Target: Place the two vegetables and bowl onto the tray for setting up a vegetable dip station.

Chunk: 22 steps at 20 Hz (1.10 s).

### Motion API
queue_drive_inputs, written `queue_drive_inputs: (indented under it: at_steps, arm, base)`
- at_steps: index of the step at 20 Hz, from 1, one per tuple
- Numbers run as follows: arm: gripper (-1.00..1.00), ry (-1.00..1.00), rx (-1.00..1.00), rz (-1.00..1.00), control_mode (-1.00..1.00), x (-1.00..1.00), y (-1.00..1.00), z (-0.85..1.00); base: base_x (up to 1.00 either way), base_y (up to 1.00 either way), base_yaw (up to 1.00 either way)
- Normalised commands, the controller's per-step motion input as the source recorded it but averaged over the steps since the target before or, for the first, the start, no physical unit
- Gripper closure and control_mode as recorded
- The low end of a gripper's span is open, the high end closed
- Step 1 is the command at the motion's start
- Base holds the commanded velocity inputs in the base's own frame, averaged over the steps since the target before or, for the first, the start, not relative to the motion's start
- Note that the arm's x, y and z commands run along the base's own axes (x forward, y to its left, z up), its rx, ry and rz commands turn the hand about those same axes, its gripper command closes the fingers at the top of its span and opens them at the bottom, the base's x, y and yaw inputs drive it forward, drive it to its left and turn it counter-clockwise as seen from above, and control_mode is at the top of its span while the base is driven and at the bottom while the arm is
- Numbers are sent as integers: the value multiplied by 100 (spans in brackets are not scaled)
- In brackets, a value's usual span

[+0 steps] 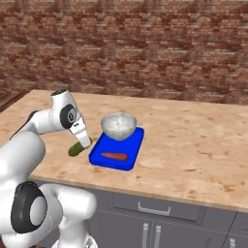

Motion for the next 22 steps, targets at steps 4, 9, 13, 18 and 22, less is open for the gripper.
queue_drive_inputs:
  at_steps: [4,9,13,18,22]
  arm:
    - [100,0,4,-10,-100,0,-43,3]
    - [100,0,6,-10,-100,0,-40,0]
    - [100,0,9,-11,-100,0,-34,0]
    - [100,0,11,-7,-100,2,-27,-2]
    - [100,-1,14,-3,-100,1,-18,-9]
  base:
    - [0,0,0]
    - [0,0,0]
    - [0,0,0]
    - [0,0,0]
    - [0,0,0]
